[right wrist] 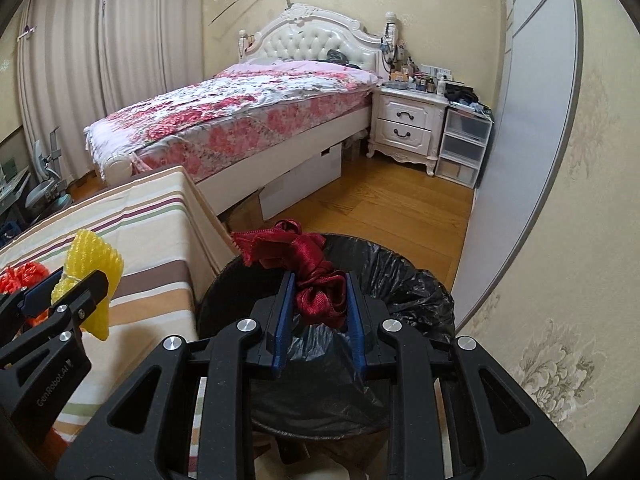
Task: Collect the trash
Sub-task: 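Carry both items to the black bin and open both tools to drop them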
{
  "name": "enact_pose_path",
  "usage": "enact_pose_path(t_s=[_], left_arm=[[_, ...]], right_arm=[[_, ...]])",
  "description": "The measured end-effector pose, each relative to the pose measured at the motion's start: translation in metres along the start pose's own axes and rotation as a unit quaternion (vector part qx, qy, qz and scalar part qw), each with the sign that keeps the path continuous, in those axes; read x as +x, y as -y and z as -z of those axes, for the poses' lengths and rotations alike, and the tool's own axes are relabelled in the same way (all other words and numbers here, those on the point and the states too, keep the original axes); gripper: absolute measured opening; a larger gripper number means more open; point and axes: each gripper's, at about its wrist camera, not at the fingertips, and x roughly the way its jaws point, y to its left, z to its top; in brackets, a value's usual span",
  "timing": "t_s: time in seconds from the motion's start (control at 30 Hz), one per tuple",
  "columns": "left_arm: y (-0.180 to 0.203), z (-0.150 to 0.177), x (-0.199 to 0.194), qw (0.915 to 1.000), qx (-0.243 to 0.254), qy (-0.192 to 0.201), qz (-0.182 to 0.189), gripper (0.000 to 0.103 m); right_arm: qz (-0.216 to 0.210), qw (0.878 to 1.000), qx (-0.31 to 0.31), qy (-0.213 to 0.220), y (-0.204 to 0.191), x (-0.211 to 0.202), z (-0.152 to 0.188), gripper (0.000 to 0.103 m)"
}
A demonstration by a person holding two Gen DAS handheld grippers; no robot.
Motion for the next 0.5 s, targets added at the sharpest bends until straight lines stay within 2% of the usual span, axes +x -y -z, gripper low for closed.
enact_pose_path(t_s=[0.5], left_arm=[[0.038,-0.02,0.041,0.999,0.033,-0.027,0.016,0.045]], right_arm=[[0.022,0.999,0.041,-0.022,0.02,0.034,-0.006,0.024]])
